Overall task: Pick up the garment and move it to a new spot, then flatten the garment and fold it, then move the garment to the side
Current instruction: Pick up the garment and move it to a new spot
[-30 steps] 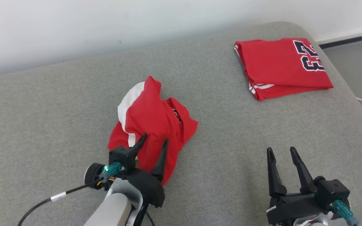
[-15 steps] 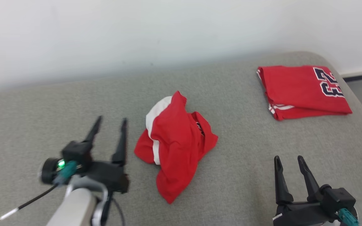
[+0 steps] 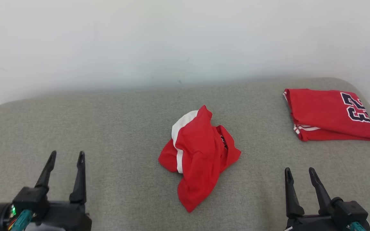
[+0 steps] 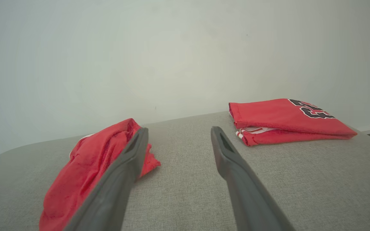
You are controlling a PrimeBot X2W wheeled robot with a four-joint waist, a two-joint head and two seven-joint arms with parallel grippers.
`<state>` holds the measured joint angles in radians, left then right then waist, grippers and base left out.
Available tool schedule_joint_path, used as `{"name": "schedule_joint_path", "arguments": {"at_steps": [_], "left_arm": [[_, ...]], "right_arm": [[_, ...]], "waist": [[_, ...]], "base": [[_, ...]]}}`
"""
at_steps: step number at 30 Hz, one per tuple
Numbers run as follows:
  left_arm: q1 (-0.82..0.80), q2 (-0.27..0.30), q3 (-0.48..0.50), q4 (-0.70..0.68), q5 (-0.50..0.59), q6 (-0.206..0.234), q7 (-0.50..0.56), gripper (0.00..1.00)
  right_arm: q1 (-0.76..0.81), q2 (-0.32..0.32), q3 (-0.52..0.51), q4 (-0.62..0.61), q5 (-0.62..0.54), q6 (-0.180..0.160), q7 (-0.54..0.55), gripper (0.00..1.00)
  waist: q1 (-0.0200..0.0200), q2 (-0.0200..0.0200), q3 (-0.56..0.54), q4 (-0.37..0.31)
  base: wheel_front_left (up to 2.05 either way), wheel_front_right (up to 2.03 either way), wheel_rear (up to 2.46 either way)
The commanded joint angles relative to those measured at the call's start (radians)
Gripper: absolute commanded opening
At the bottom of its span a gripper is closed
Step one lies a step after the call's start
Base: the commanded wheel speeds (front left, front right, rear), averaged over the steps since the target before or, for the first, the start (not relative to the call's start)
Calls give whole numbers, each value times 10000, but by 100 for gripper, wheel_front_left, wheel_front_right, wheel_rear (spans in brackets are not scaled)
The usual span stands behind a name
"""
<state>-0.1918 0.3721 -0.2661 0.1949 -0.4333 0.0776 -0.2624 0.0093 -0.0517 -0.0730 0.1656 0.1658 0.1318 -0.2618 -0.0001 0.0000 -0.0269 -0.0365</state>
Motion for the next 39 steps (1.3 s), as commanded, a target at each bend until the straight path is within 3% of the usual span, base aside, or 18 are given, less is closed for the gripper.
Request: {"name": "schedule_joint_path", "arguments": {"at_steps": [1, 14, 21, 27, 39], "left_arm": [[238, 69, 112, -115, 38, -25, -29, 100], [2398, -239, 1303, -1191, 514, -452, -31, 100], [3011, -660, 1960, -1412, 690, -1035, -31, 100], [3209, -997, 2116, -1233, 986, -1536, -31, 100], [3134, -1626, 2350, -876, 1365, -1892, -32, 100]], "right_arm": [[115, 28, 32, -34, -55, -27, -39, 100], [394, 28, 212, -64, -57, -27, -39, 100], [570, 28, 276, -90, -96, -27, -41, 100], [634, 28, 331, -35, -71, -27, -39, 100], [642, 28, 361, 107, -133, -27, -40, 100]], "waist": [[1, 0, -133, 145], [1, 0, -294, 356], [1, 0, -314, 412], [1, 0, -334, 432], [1, 0, -326, 449]], "base": [[0, 0, 0], [0, 0, 0], [0, 0, 0], [0, 0, 0], [0, 0, 0]]}}
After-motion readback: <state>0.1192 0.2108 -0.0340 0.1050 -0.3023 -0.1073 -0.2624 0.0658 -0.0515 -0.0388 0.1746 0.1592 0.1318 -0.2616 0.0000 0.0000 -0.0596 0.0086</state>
